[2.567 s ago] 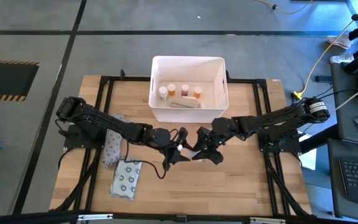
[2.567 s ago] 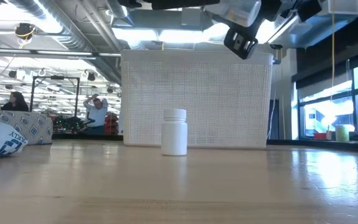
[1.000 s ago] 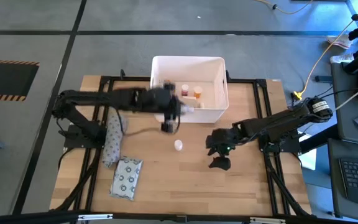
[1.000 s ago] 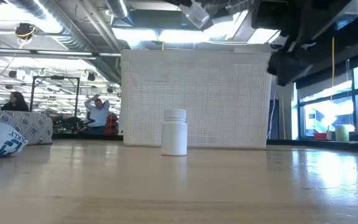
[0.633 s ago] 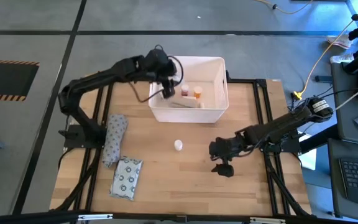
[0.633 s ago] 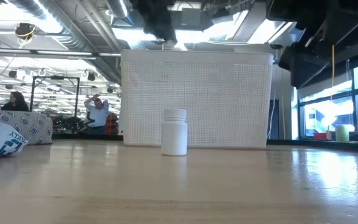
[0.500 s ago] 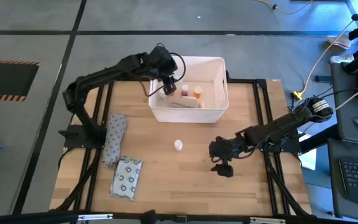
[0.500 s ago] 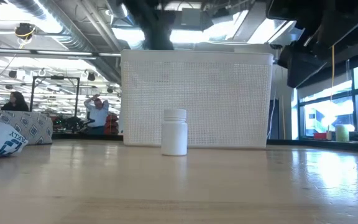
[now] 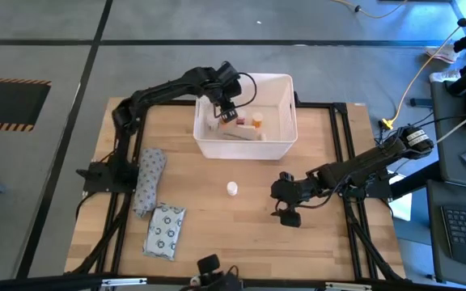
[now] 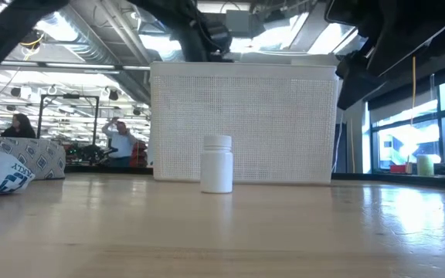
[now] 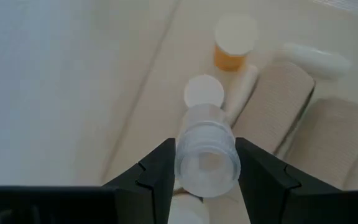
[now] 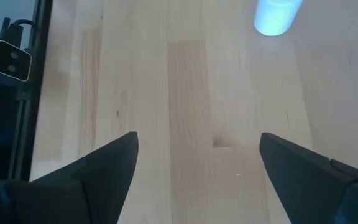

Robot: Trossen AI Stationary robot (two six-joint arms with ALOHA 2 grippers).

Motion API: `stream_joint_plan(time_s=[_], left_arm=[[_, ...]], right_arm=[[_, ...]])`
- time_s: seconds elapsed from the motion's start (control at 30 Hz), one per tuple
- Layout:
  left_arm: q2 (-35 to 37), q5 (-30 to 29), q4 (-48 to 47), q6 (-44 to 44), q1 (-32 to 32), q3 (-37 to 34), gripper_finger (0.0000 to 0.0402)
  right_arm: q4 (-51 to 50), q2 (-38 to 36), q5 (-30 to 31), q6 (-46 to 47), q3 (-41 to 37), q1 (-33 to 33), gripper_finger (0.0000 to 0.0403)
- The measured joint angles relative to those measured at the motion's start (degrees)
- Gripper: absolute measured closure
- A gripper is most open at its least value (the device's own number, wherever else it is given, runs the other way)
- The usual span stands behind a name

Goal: Pick & place medical supplies in basket/bin
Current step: Put the transparent pill bottle into the white bin, then put the white pill bottle into the white bin

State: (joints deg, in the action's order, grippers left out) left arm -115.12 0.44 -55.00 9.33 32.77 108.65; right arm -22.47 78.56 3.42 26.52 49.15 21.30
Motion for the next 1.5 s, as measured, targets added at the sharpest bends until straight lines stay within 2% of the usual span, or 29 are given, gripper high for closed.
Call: stream_joint_plan(time_s=[0.17, 0.4, 0.67, 1.0, 1.5], left_arm=[[-5.1, -2.4, -4.4, 0.9, 0.0, 4.1, 0.0259], [-8.8, -2.7, -6.0, 1.5, 0.0, 4.5, 0.0255], [-11.5, -2.3, -5.9, 1.4, -0.1, 4.5, 0.0255], [-11.7, -2.3, -5.2, 0.4, -0.2, 4.4, 0.0249], [-11.0, -2.4, -5.4, 2.2, -0.2, 4.4, 0.0198]], right_arm=[[-0.1, 0.0, 0.0, 0.0, 0.0, 0.0, 0.0066], [0.3, 0.0, 0.0, -0.1, -0.3, 0.0, 0.0066], [2.3, 0.0, 0.1, 0.3, -4.0, 0.0, 0.0066], [3.7, 0.0, 0.1, 1.8, -5.6, 0.0, 0.0066], [3.6, 0.0, 0.0, 1.8, -5.6, 0.0, 0.0066]])
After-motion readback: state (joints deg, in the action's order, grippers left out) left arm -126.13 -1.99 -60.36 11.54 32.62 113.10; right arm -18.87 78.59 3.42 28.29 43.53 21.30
